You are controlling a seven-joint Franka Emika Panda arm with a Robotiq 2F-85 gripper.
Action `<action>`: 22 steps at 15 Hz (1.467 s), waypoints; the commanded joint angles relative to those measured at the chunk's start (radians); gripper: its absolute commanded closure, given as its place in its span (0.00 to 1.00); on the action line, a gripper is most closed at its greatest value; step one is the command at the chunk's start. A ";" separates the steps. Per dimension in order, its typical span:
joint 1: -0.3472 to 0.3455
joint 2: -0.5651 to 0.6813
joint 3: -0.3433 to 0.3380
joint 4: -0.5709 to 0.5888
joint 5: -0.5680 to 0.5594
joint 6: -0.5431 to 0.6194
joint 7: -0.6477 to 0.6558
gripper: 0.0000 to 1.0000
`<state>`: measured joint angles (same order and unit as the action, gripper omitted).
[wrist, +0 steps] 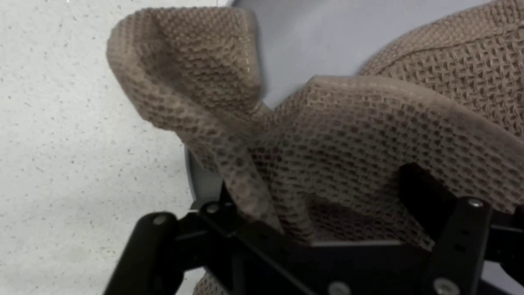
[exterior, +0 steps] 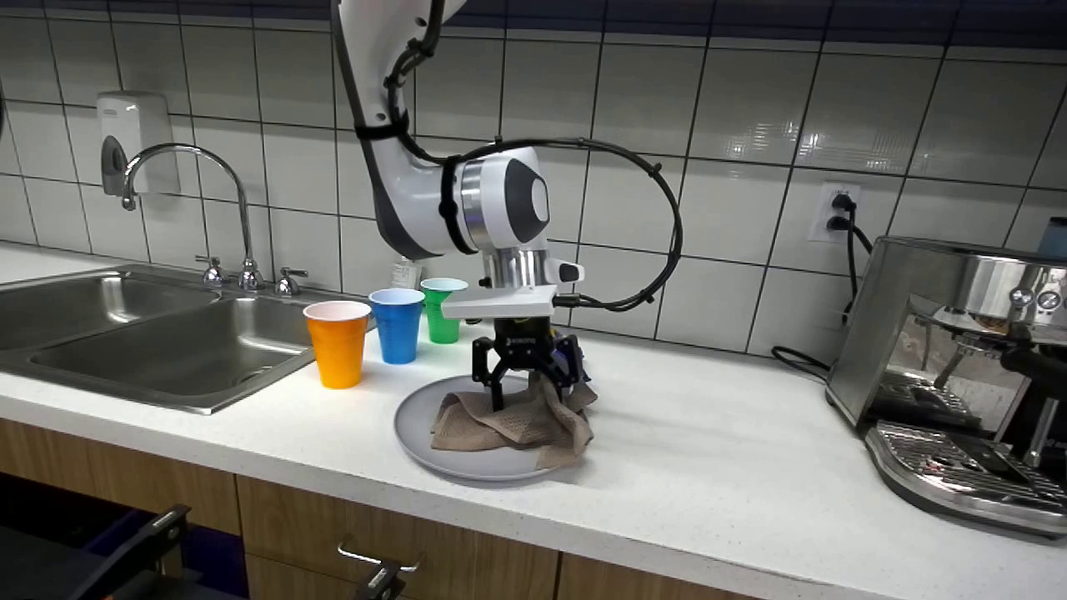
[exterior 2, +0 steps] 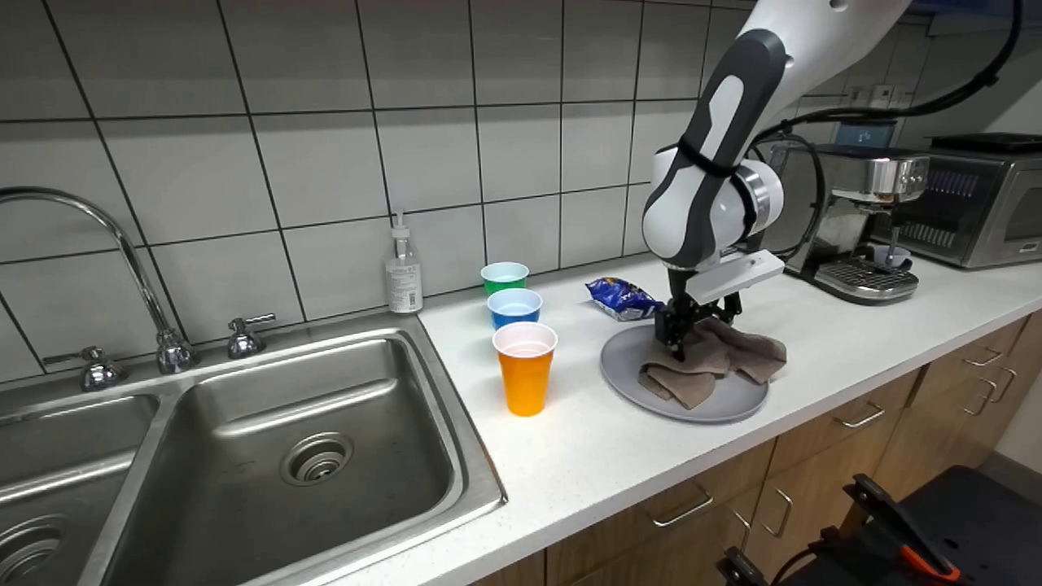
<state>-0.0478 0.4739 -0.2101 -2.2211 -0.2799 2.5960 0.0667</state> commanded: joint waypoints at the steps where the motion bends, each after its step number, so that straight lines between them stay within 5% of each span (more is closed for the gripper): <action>1: 0.017 0.001 -0.016 0.009 -0.029 0.008 0.019 0.23; 10: 0.016 -0.011 -0.018 0.013 -0.026 0.023 0.012 0.87; 13: 0.009 -0.019 -0.012 0.011 -0.014 0.015 0.001 0.91; 15: 0.017 -0.043 -0.017 -0.001 -0.029 -0.002 -0.006 0.85; 19: 0.016 -0.131 -0.010 -0.041 -0.037 -0.006 -0.028 1.00; 22: 0.013 -0.193 -0.004 -0.066 -0.050 -0.001 -0.037 0.98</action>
<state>-0.0351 0.3799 -0.2172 -2.2328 -0.3056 2.6150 0.0533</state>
